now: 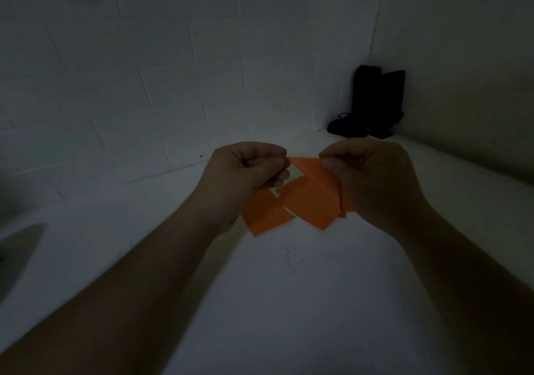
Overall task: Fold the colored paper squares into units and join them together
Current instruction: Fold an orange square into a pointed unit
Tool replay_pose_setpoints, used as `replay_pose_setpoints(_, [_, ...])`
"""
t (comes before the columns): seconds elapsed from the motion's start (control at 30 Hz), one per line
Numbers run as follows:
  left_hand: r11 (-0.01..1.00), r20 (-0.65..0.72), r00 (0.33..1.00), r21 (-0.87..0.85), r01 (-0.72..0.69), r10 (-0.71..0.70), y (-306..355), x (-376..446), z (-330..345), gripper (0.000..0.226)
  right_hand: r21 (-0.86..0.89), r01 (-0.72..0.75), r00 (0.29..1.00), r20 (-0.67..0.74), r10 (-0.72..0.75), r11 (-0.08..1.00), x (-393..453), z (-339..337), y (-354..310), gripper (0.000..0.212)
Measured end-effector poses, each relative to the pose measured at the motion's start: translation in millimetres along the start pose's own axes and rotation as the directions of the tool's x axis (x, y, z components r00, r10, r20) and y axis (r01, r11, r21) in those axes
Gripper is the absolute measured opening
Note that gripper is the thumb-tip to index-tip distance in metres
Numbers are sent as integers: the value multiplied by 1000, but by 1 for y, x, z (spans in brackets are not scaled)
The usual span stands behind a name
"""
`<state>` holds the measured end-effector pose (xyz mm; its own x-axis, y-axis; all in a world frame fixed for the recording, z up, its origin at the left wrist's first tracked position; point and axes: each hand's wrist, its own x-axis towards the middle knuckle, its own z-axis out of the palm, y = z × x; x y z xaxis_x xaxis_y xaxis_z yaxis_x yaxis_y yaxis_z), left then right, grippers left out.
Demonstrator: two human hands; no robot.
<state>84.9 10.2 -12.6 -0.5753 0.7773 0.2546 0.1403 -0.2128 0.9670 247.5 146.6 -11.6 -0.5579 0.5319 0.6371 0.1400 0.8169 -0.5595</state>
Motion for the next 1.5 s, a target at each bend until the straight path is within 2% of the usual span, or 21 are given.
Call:
replay_pose_setpoints(0.13, [998,26,999,-53,40,-39,1,-1,4,23,24,-5,1000,-31,5,1000,0,-1,-2,12])
replay_pose_setpoints(0.23, [996,56,996,-59,72,-69,0,-3,10,15,50,11,1000,-24,-10,999,-3,1,-6,15])
replay_pose_setpoints(0.4, [987,30,995,-123,100,-97,2,-5,13,10,112,6,999,-52,0,994,-4,2,-7,20])
replay_pose_setpoints(0.8, [980,39,994,-164,108,-103,5,-6,11,10,83,24,1000,4,-24,996,-1,2,-4,19])
replay_pose_setpoints(1.1, [978,67,992,-174,114,-104,5,-6,9,12,102,-1,1000,-18,3,995,-1,1,-3,18])
replay_pose_setpoints(1.23, [992,43,997,-110,66,-61,4,-5,7,14,133,-12,1000,-20,14,991,-1,0,-5,22])
replay_pose_setpoints(1.5, [998,12,999,-51,-37,37,2,-3,7,18,33,25,1000,-13,-24,999,-2,1,-5,12])
